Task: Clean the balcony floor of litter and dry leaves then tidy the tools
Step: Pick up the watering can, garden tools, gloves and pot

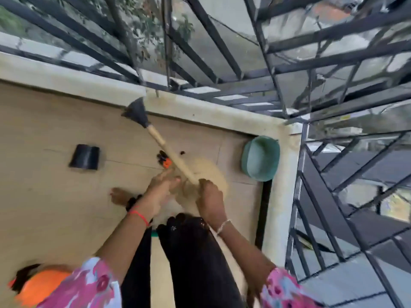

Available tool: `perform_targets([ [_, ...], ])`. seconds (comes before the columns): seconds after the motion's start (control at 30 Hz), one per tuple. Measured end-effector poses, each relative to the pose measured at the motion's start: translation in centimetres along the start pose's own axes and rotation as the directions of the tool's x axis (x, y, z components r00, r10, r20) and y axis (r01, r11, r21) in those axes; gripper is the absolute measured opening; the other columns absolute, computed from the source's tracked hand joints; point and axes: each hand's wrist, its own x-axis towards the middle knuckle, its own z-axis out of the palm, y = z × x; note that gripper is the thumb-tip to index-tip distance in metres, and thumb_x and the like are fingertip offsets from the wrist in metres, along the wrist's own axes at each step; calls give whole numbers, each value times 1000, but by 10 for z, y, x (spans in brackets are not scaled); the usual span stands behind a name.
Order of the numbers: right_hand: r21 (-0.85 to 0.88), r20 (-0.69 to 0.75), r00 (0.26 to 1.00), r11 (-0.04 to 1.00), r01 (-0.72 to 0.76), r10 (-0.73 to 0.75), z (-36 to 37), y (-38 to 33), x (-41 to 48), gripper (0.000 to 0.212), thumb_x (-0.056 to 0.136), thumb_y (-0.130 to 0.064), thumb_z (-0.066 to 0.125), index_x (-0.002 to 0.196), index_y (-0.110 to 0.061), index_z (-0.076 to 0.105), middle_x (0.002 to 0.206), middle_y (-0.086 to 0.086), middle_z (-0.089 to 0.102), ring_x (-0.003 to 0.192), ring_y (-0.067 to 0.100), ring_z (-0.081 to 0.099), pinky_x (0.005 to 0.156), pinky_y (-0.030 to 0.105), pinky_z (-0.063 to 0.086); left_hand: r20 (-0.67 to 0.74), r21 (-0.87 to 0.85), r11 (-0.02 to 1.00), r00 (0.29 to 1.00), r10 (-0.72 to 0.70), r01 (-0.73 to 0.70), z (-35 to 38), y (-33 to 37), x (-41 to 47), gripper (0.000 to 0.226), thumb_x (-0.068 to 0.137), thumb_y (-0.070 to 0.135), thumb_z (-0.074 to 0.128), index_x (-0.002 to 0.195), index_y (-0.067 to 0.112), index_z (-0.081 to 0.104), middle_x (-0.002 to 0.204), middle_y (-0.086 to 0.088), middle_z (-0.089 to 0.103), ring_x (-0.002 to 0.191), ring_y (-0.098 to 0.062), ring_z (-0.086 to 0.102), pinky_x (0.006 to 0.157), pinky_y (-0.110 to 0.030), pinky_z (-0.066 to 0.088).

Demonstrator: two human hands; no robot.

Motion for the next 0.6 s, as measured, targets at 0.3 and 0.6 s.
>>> perform_targets([
  [0.3, -267, -48, 976, 944, 194, -214, -36, 140, 179, 44, 76, 6, 40, 114, 0, 60, 111, 21, 61, 97, 38, 59, 87, 41, 42, 122, -353, 925, 987, -105, 142, 121, -4, 186, 11, 98, 3, 41, 91, 2, 50, 138, -20, 43, 129, -35, 44, 69, -33, 54],
  [0.6, -378, -39, 940, 876, 300, -338, -33, 202, 304, 48, 82, 9, 43, 127, -1, 51, 122, 21, 54, 110, 37, 52, 95, 44, 37, 130, -494, 862, 990, -56, 114, 158, -13, 313, 17, 100, 2, 35, 102, -4, 50, 142, -24, 39, 131, -31, 41, 84, -26, 51],
])
